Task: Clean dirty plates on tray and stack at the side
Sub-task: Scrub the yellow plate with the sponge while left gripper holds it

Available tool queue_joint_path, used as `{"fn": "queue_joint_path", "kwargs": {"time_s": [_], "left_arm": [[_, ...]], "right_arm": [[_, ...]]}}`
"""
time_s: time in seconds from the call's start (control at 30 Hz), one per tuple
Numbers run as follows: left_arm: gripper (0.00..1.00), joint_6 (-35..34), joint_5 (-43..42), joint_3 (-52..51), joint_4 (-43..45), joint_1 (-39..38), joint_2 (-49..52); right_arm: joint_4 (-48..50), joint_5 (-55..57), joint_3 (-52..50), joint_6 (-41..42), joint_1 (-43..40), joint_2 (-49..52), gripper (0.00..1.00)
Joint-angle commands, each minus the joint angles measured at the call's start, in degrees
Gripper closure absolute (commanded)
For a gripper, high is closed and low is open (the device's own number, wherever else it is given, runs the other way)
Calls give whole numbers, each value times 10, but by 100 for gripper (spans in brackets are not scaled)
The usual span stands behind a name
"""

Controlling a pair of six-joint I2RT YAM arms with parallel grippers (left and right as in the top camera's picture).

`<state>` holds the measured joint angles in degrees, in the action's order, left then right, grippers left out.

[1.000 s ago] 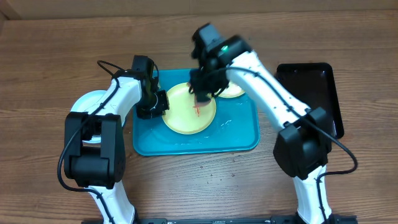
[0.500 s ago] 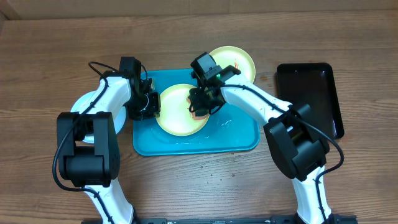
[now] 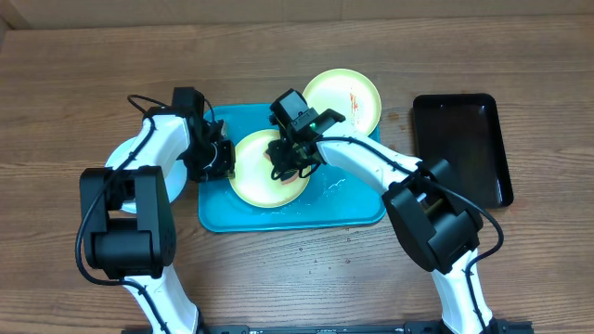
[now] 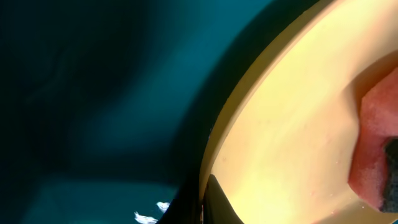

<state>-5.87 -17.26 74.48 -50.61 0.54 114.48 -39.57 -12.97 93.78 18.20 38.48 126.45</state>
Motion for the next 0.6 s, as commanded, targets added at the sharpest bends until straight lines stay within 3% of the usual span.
{"fn": "queue_joint_path", "kwargs": {"time_s": [0.0, 0.13, 0.33, 0.57], "left_arm": [[96, 23, 26, -17, -1, 6, 26], [96, 23, 26, -17, -1, 6, 26], [96, 23, 22, -17, -1, 6, 26], [96, 23, 22, -17, 0, 6, 26]], "right_arm": [[6, -29, 0, 5, 8, 13, 96], [9, -70, 0, 56, 9, 13, 96], [8, -87, 0, 58, 16, 13, 96], [-15, 88, 0, 39, 16, 13, 96]]}}
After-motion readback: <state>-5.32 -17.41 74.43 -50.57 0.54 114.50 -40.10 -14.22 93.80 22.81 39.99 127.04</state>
